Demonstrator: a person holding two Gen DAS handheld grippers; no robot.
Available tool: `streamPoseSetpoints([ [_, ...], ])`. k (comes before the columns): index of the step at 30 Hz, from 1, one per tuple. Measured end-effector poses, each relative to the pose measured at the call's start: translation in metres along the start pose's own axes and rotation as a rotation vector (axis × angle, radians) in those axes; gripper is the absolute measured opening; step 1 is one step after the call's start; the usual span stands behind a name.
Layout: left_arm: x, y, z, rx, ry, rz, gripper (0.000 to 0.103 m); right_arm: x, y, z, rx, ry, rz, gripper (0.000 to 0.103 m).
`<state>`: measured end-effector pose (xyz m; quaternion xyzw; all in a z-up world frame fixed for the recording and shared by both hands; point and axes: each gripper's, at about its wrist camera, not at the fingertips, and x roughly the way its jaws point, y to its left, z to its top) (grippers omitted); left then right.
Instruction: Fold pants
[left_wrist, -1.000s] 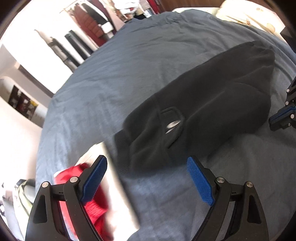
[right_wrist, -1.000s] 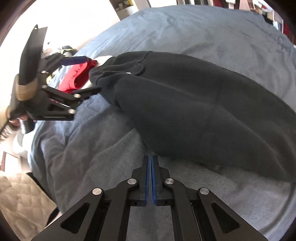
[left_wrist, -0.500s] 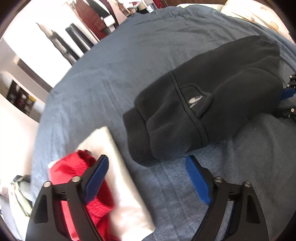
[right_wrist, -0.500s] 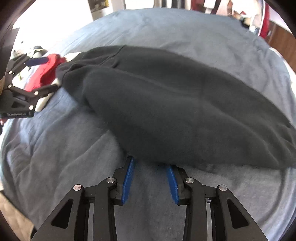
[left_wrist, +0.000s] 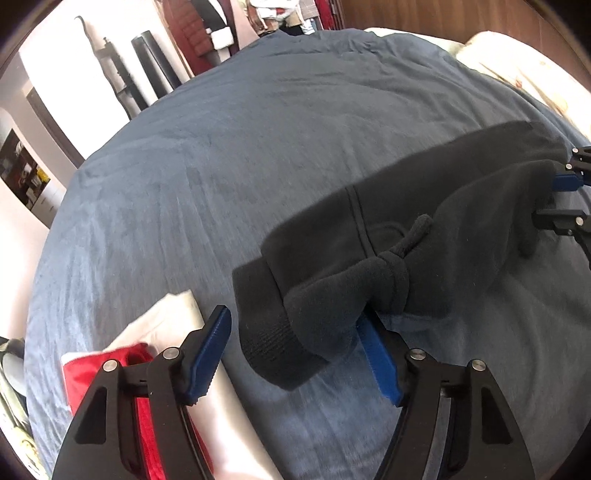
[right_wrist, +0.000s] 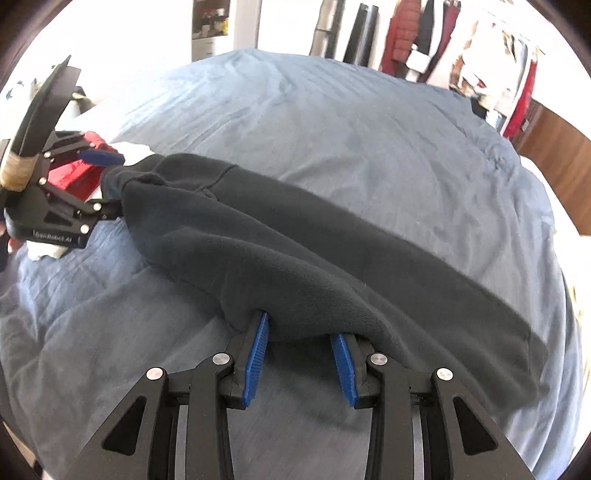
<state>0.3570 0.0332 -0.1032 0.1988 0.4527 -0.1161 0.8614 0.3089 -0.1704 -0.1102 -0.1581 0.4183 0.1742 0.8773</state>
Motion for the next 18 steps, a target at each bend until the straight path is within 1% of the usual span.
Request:
streamPoseSetpoints([
  [3, 0.007, 0.0, 0.006, -0.003, -0.002, 0.017, 0.071, 0.004, -0.001, 0.009, -0.026, -0.013, 0.021, 0.036],
  [5, 0.012, 0.0, 0.011, 0.0, 0.002, 0.026, 0.071, 0.007, -0.005, 0.014, -0.02, -0.009, 0.044, 0.036],
  [10, 0.023, -0.001, 0.024, 0.005, 0.007, 0.06, 0.071, 0.006, -0.01, 0.016, 0.019, 0.035, 0.116, 0.037],
  [12, 0.027, 0.0, 0.029, -0.006, 0.005, 0.071, 0.071, 0.004, -0.007, 0.014, 0.019, 0.049, 0.149, 0.04],
  [13, 0.028, 0.0, 0.03, -0.006, 0.005, 0.074, 0.072, 0.004, -0.004, 0.013, 0.013, 0.058, 0.169, 0.041],
  [15, 0.032, 0.002, 0.032, -0.015, 0.012, 0.072, 0.072, 0.004, 0.004, 0.01, -0.006, 0.068, 0.191, 0.041],
  [18, 0.034, 0.008, 0.033, -0.036, 0.018, 0.053, 0.074, 0.01, 0.011, 0.007, -0.023, 0.074, 0.181, 0.041],
])
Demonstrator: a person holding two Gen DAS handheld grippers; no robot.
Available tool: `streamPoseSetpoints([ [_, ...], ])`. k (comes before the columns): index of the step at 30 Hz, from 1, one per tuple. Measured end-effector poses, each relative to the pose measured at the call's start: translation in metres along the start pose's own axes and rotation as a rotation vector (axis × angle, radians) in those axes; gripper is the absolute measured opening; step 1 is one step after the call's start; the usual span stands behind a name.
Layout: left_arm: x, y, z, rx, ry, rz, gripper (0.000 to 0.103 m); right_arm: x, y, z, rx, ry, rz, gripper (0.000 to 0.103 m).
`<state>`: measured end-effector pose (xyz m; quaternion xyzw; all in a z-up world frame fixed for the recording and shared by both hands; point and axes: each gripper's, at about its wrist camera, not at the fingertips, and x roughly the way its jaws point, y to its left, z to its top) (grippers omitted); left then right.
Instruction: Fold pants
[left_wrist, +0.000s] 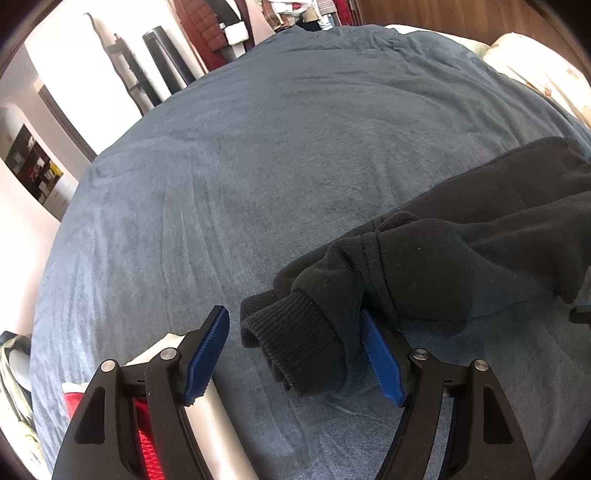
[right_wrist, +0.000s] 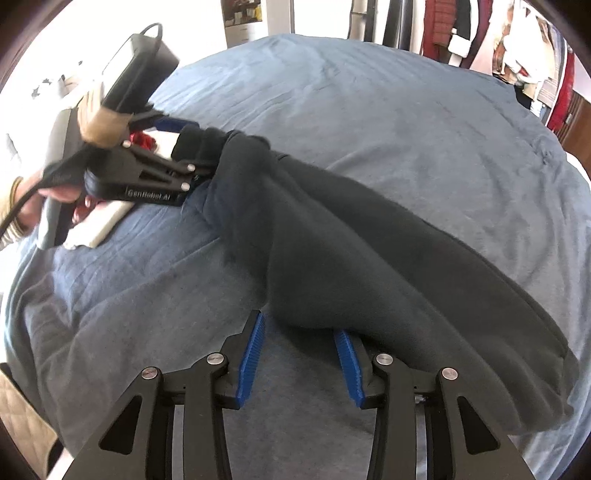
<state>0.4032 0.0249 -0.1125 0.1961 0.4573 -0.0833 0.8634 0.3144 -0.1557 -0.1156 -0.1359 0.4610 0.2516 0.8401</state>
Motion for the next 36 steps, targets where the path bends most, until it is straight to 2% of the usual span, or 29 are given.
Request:
streamPoseSetpoints([
  [3, 0.001, 0.007, -0.004, -0.027, 0.008, -0.042, 0.074, 0.004, 0.006, 0.001, -0.033, -0.026, -0.069, 0.041],
  [6, -0.002, 0.013, -0.009, -0.04, 0.019, -0.107, 0.065, 0.008, 0.009, 0.004, -0.06, -0.039, -0.109, 0.041],
  [7, -0.004, 0.013, -0.011, -0.031, 0.02, -0.122, 0.061, 0.007, 0.008, 0.006, -0.056, -0.046, -0.106, 0.041],
  [9, -0.012, 0.009, -0.017, 0.016, 0.019, -0.133, 0.06, 0.003, 0.001, 0.009, -0.022, -0.063, -0.086, 0.039],
  [10, -0.016, 0.007, -0.021, 0.044, 0.021, -0.137, 0.06, 0.001, -0.003, 0.01, -0.004, -0.069, -0.062, 0.036],
  [11, -0.019, 0.005, -0.022, 0.057, 0.022, -0.139, 0.06, 0.0, -0.006, 0.012, 0.009, -0.073, -0.044, 0.026],
  [12, -0.023, 0.002, -0.025, 0.076, 0.023, -0.14, 0.06, -0.001, -0.008, 0.013, 0.011, -0.072, -0.031, 0.021],
  [13, -0.026, 0.0, -0.027, 0.091, 0.025, -0.139, 0.06, -0.001, -0.008, 0.013, 0.008, -0.069, -0.029, 0.019],
  [17, -0.042, -0.01, -0.037, 0.161, 0.02, -0.156, 0.059, -0.01, -0.002, 0.011, -0.018, -0.013, 0.008, 0.015],
  [22, -0.056, -0.015, -0.049, 0.206, 0.003, -0.208, 0.059, -0.017, 0.015, -0.006, -0.053, 0.072, -0.001, 0.014],
  [24, -0.052, -0.02, -0.055, 0.251, 0.022, -0.186, 0.056, -0.016, 0.017, -0.013, -0.029, 0.095, -0.002, 0.014],
  [28, -0.049, -0.036, -0.061, 0.386, 0.021, -0.083, 0.051, -0.011, 0.018, -0.021, 0.001, 0.12, 0.0, 0.013],
  [29, -0.048, -0.038, -0.062, 0.409, 0.02, -0.078, 0.048, -0.012, 0.018, -0.022, 0.002, 0.124, 0.0, 0.013],
  [30, -0.046, -0.041, -0.063, 0.443, 0.031, -0.075, 0.037, -0.013, 0.018, -0.022, 0.006, 0.13, 0.003, 0.013],
  [31, -0.044, -0.042, -0.064, 0.466, 0.049, -0.085, 0.031, -0.014, 0.018, -0.023, 0.005, 0.132, 0.005, 0.013],
  [33, -0.044, -0.042, -0.067, 0.517, 0.083, -0.116, 0.029, -0.015, 0.019, -0.024, -0.001, 0.147, 0.005, 0.013],
  [36, -0.05, -0.047, -0.071, 0.608, 0.071, -0.084, 0.029, -0.012, 0.024, -0.031, -0.008, 0.178, 0.017, 0.012],
])
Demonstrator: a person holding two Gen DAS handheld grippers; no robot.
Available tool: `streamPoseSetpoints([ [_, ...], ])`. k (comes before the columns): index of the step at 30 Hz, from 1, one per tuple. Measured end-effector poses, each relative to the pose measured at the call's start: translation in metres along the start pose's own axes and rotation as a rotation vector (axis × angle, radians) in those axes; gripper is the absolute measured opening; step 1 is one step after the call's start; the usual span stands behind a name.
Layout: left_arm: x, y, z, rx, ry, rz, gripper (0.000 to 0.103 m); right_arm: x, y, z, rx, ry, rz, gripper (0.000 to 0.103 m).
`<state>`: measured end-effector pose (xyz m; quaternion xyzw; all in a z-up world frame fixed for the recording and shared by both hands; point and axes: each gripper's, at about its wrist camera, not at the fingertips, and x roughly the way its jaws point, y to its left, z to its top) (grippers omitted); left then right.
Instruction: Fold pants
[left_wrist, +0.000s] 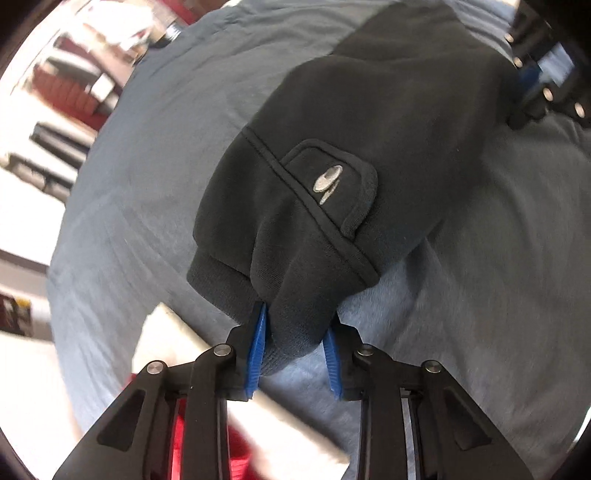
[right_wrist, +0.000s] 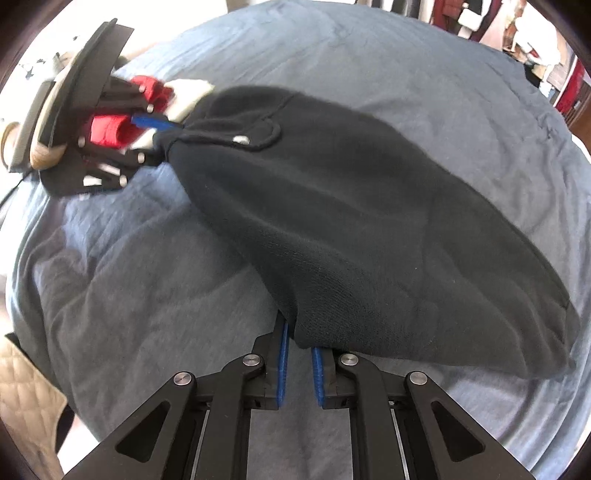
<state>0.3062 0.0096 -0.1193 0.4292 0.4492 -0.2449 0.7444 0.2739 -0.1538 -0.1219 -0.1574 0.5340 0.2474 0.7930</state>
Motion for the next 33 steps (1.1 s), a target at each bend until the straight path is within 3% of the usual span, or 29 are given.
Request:
streamPoseSetpoints([
  [5, 0.004, -0.007, -0.004, 0.075, 0.032, 0.031, 0.029, 0.009, 0.005, -0.008, 0.023, 0.034, 0.015, 0.012],
  [10, 0.008, -0.007, 0.0, 0.093, 0.046, 0.047, 0.036, 0.022, 0.007, -0.025, 0.065, 0.111, 0.071, 0.001],
  [13, 0.006, -0.012, -0.001, 0.097, 0.057, 0.072, 0.04, 0.019, 0.017, -0.034, 0.038, 0.099, 0.045, 0.001],
  [15, 0.002, -0.013, -0.006, 0.086, 0.076, 0.076, 0.056, 0.01, 0.02, -0.034, 0.055, 0.069, 0.037, 0.001],
  [16, 0.0, -0.013, -0.011, 0.083, 0.081, 0.084, 0.059, 0.004, 0.021, -0.033, 0.073, 0.055, 0.03, 0.002],
  [19, -0.012, -0.009, -0.019, 0.074, 0.108, 0.117, 0.06, -0.01, 0.029, -0.029, 0.038, 0.011, -0.072, 0.002],
  [22, -0.032, -0.002, -0.019, -0.005, 0.076, 0.152, 0.059, -0.024, 0.034, -0.021, 0.023, -0.046, -0.147, 0.002],
  [27, -0.062, 0.016, 0.001, -0.276, -0.137, 0.045, 0.06, -0.031, 0.011, -0.011, 0.143, -0.113, -0.131, 0.002],
  [30, -0.051, 0.016, 0.014, -0.367, -0.171, -0.044, 0.058, -0.027, 0.006, -0.006, 0.244, -0.149, -0.137, 0.002],
  [33, -0.033, 0.01, 0.019, -0.374, -0.166, -0.051, 0.058, -0.022, 0.002, -0.01, 0.317, -0.163, -0.121, 0.002],
])
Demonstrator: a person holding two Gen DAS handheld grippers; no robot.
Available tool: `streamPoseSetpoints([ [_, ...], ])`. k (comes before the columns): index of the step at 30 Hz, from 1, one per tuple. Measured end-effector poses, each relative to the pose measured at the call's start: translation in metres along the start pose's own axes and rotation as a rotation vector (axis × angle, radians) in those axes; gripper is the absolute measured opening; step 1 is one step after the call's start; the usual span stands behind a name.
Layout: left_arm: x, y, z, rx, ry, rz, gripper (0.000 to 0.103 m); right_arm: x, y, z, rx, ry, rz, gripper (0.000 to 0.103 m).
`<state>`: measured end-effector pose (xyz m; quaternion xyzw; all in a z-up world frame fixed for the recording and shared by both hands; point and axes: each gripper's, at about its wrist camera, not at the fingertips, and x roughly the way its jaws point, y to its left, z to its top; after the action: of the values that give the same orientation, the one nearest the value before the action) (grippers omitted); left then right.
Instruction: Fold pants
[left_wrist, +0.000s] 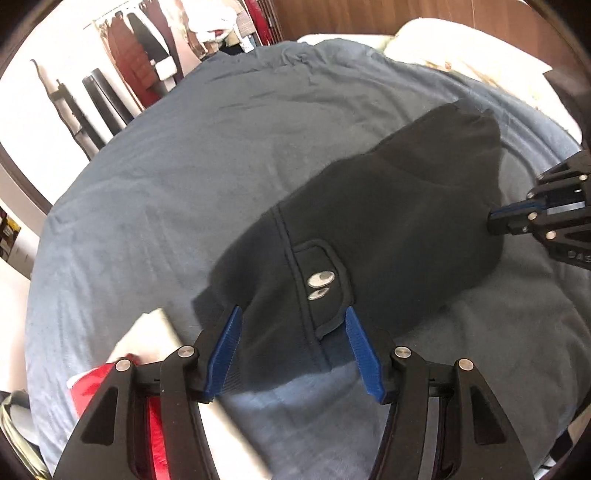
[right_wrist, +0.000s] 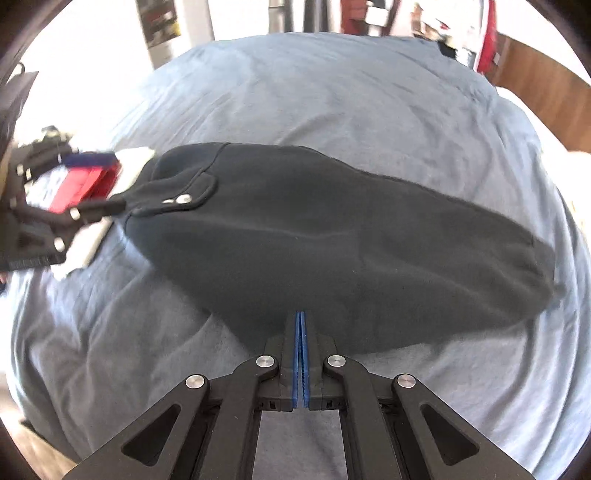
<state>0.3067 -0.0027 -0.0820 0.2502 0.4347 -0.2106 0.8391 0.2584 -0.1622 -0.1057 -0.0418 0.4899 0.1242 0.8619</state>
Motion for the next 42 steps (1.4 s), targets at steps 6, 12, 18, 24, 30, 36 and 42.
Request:
streamPoseSetpoints([
  [6, 0.034, 0.007, -0.017, 0.0, 0.078, 0.059, 0.062, 0.019, -0.003, -0.007, 0.06, 0.027, -0.012, 0.002],
  [12, 0.04, 0.029, -0.022, -0.088, 0.117, 0.079, 0.068, 0.037, -0.016, -0.019, 0.161, 0.095, -0.024, 0.002],
  [18, -0.001, 0.024, -0.01, -0.013, 0.063, 0.242, 0.067, 0.018, -0.011, -0.02, 0.139, 0.078, -0.115, 0.007],
  [24, -0.049, -0.002, 0.04, 0.085, -0.075, 0.151, 0.068, -0.042, -0.034, -0.02, 0.26, -0.09, -0.181, 0.044],
  [30, -0.061, -0.036, 0.116, 0.165, -0.221, -0.043, 0.07, -0.091, -0.084, -0.018, 0.423, -0.249, -0.236, 0.044],
  [36, -0.04, -0.086, 0.194, 0.283, -0.292, -0.235, 0.069, -0.106, -0.148, -0.032, 0.657, -0.349, -0.242, 0.044],
  [42, 0.029, -0.155, 0.271, 0.431, -0.223, -0.396, 0.069, -0.089, -0.207, -0.046, 0.838, -0.401, -0.268, 0.044],
])
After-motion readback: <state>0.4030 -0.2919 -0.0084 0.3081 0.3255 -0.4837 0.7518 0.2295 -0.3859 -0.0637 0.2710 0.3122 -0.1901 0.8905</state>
